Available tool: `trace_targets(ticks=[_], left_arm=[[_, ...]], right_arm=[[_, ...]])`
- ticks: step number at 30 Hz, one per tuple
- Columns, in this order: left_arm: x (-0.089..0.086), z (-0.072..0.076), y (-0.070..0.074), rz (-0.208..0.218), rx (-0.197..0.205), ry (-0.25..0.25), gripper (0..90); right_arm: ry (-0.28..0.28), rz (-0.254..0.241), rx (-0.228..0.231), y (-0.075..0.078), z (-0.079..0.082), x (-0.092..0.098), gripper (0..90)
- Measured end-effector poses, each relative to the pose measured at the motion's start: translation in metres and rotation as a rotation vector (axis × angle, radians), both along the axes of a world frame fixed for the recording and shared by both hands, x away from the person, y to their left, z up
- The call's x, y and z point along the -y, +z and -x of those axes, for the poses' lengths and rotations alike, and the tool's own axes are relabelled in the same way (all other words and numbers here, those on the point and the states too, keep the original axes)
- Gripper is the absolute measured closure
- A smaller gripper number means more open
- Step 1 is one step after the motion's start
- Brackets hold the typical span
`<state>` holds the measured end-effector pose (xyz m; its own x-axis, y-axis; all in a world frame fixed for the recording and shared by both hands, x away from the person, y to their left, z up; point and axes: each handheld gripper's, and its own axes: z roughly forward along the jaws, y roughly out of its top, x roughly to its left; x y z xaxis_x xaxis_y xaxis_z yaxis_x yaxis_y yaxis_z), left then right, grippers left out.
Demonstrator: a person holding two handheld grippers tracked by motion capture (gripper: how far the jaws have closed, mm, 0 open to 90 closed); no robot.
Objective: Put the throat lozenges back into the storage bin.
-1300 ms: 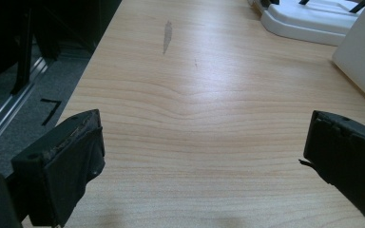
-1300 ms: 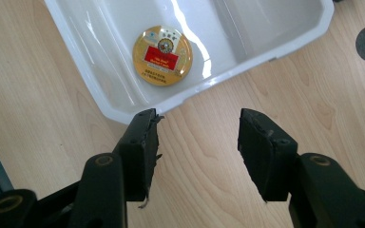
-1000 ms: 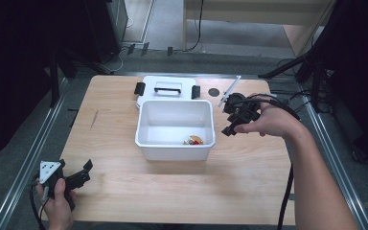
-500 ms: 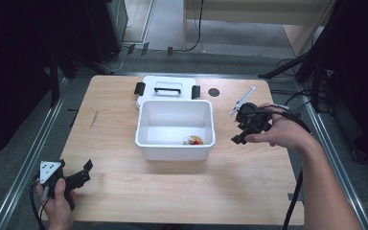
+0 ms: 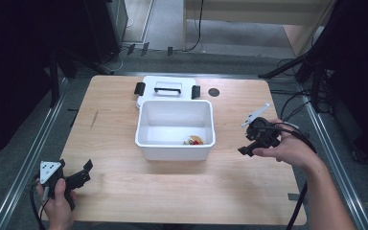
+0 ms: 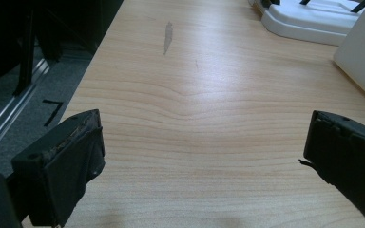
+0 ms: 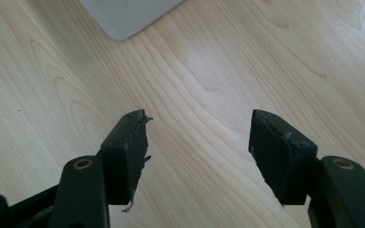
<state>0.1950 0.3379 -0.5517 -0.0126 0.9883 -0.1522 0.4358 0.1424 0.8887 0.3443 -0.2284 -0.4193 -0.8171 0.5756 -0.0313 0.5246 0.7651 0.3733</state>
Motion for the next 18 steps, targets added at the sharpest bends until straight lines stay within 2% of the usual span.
trace_targets(ticks=[6,10,13,18], left_arm=[[0.0,0.0,0.0,0.001,0.0,-0.001,0.2],[0.0,0.0,0.0,0.0,0.0,-0.001,0.1],[0.0,0.0,0.0,0.0,0.001,-0.001,0.2],[0.0,0.0,0.0,0.003,0.003,0.001,0.2]], right_arm=[[-0.046,-0.046,0.01,-0.012,0.007,0.015,37.2],[-0.084,-0.074,0.033,-0.017,0.013,0.023,35.9],[-0.11,-0.097,0.078,-0.023,0.018,0.028,31.3],[-0.197,-0.129,0.161,-0.033,0.026,0.037,24.5]])
